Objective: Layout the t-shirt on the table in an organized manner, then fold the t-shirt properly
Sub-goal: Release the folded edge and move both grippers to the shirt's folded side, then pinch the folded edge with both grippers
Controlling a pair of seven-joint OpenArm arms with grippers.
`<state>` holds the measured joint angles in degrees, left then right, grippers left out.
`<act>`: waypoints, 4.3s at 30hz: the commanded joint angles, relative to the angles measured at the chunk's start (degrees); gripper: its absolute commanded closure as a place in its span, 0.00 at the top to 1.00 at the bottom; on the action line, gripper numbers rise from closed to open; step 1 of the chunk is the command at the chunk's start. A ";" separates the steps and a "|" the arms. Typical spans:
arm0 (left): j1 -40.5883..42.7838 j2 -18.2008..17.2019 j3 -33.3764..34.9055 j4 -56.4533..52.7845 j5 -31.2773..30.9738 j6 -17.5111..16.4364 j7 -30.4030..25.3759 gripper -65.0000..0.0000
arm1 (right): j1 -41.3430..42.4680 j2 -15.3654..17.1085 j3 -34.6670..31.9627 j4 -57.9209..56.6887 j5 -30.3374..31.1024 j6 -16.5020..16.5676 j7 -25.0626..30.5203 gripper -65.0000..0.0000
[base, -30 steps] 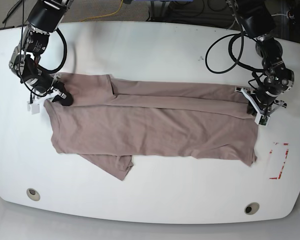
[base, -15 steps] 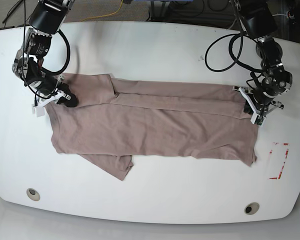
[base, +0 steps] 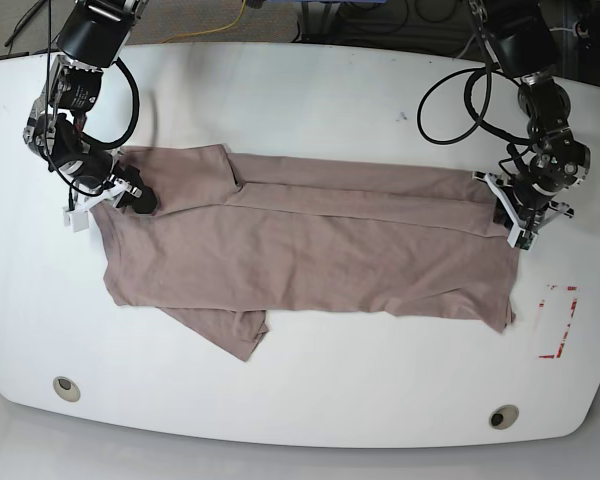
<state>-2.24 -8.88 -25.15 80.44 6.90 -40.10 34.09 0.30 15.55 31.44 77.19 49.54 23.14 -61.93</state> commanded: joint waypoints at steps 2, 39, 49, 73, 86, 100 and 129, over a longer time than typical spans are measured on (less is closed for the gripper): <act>-0.97 -1.44 -0.22 1.01 -0.52 0.10 -1.07 0.31 | 0.98 1.11 0.51 1.10 -2.46 0.29 0.79 0.37; 1.49 -3.91 -1.89 1.01 -0.61 0.67 -24.72 0.40 | -11.77 3.83 0.25 21.49 -26.81 4.69 11.95 0.93; 3.60 -3.99 -1.80 1.18 -0.61 4.89 -25.87 0.40 | -11.77 3.04 0.25 14.02 -30.15 8.21 18.72 0.93; 4.75 -3.99 -3.73 1.18 -0.61 4.89 -25.78 0.41 | -11.42 3.04 0.25 5.93 -29.98 8.29 26.28 0.57; 5.62 -3.99 -3.82 1.18 -0.61 4.80 -25.78 0.41 | -11.42 1.90 0.25 5.93 -30.15 8.21 26.28 0.00; 5.62 -3.99 -4.88 0.92 -0.52 4.80 -25.69 0.41 | -11.59 1.81 0.25 5.85 -30.15 8.21 26.28 0.00; 10.11 -3.82 -4.96 0.83 -0.79 4.80 -25.69 0.90 | -11.59 1.81 0.25 5.85 -30.07 8.21 26.28 0.00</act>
<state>8.16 -11.88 -29.85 80.49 7.27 -35.57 9.78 -11.49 16.64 31.44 82.43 19.53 31.18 -35.79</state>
